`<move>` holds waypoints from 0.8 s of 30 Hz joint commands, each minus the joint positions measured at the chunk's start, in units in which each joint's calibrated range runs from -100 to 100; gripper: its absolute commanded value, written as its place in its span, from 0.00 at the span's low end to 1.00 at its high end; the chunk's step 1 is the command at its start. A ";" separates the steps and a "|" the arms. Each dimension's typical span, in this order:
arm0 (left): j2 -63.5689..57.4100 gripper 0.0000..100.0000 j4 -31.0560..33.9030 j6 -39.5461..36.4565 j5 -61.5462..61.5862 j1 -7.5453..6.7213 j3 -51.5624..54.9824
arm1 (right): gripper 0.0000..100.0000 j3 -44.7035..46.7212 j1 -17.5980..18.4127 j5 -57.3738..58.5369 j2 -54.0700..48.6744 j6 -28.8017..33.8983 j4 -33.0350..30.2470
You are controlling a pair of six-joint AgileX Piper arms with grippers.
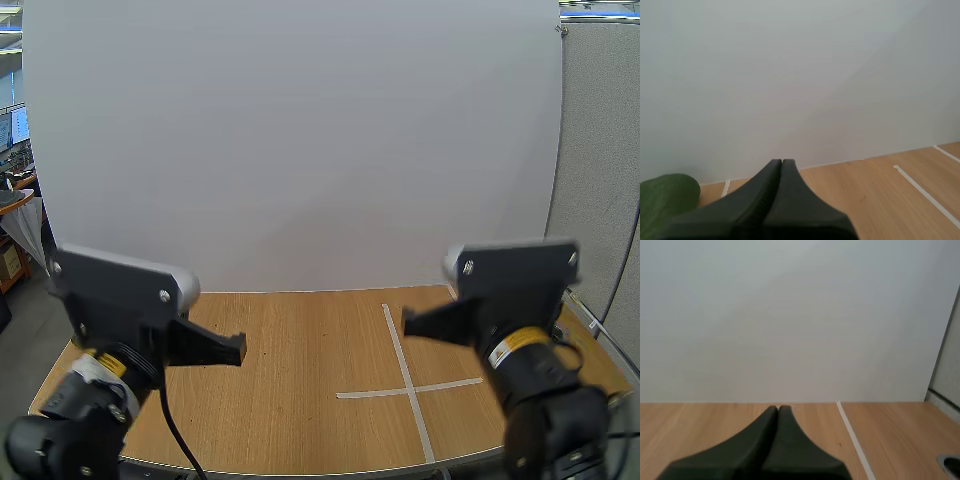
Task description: Fold the towel
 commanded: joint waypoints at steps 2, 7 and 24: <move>-0.24 0.00 0.15 0.17 -8.20 0.10 7.42 | 0.00 6.69 0.05 -5.70 -0.63 0.18 -0.67; -0.24 0.00 0.16 -0.20 -10.97 0.25 12.94 | 0.00 6.96 0.05 -0.19 -0.63 0.18 -0.67; -0.24 0.00 0.40 -5.90 -2.11 1.05 12.94 | 0.00 6.96 0.05 12.03 -0.63 0.50 -0.54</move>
